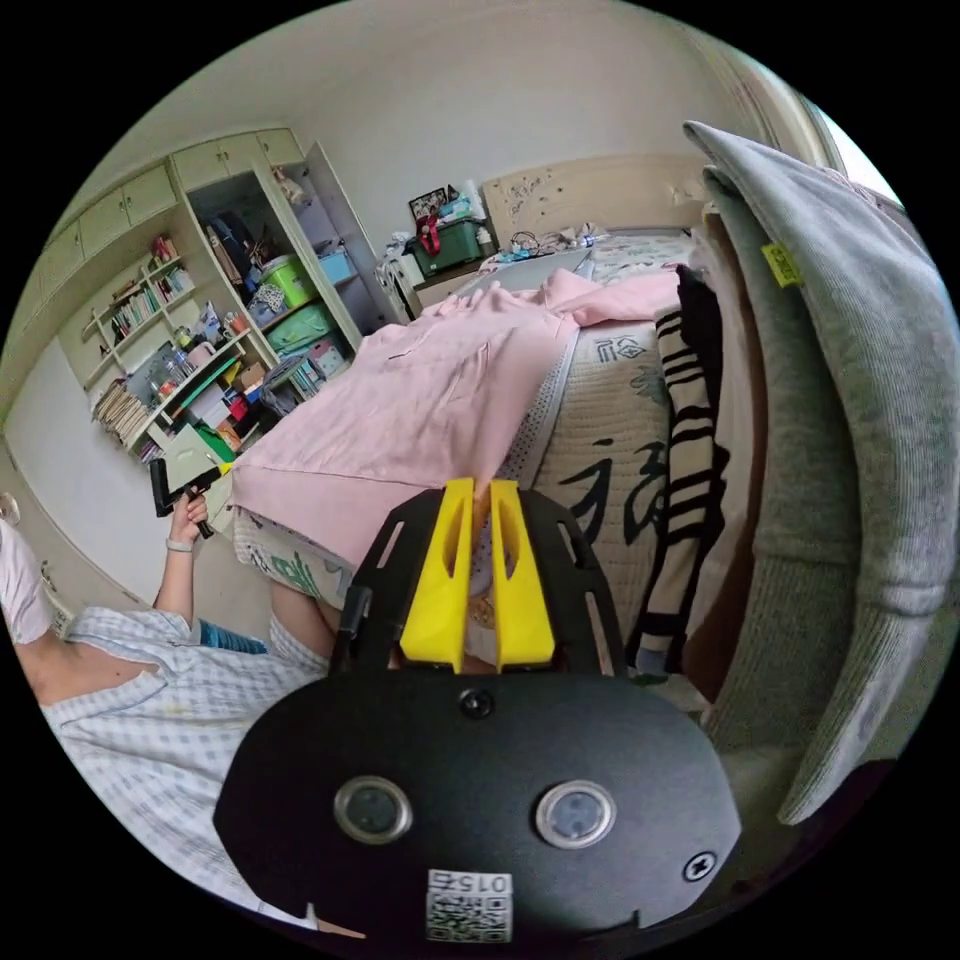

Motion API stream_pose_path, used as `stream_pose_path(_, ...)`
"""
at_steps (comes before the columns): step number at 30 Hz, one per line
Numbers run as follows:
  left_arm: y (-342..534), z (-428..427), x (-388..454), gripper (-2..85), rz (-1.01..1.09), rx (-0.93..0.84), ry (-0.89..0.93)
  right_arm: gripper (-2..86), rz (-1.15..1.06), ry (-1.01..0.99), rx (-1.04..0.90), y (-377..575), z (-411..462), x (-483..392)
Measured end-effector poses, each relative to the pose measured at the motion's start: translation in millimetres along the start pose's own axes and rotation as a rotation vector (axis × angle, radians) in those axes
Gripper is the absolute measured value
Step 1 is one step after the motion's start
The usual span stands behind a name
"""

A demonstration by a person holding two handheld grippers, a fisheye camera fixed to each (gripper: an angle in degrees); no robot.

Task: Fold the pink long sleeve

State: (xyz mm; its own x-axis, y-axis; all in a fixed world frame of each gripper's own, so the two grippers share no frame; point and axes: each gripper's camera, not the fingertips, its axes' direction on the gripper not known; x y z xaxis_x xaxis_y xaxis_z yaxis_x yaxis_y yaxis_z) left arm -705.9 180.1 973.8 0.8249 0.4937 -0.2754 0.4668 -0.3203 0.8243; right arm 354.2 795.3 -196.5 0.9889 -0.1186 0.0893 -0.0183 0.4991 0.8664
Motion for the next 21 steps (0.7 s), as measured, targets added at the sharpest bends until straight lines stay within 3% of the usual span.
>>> stream_pose_path(2, 17, -3, -13, -0.2, -0.030, -0.028, -0.193, 3.1, 0.012, -0.008, 0.034, 9, 5, 5)
stream_pose_path(5, 43, -21, -40, -0.1, -0.095, -0.016, 0.015, 3.9, 0.060, -0.102, 0.075, 15, -7, 20)
stream_pose_path(8, 47, -49, -37, 1.0, -0.108, 0.090, 0.155, 4.8, -0.006, -0.067, 0.084, 16, -11, 9)
stream_pose_path(10, 39, -53, -28, 7.5, -0.112, 0.139, 0.209, 5.5, -0.048, -0.031, 0.096, 15, -12, -4)
stream_pose_path(14, 4, 0, 4, 12.5, -0.073, 0.007, 0.287, 6.6, -0.076, 0.058, 0.105, 12, -6, -25)
stream_pose_path(17, -9, 19, 21, 9.2, -0.087, 0.003, 0.287, 6.5, -0.074, 0.055, 0.086, 9, -9, -27)
stream_pose_path(21, -13, -20, 42, 1.9, -0.052, 0.064, 0.201, 4.7, -0.092, 0.077, 0.077, 6, -25, -32)
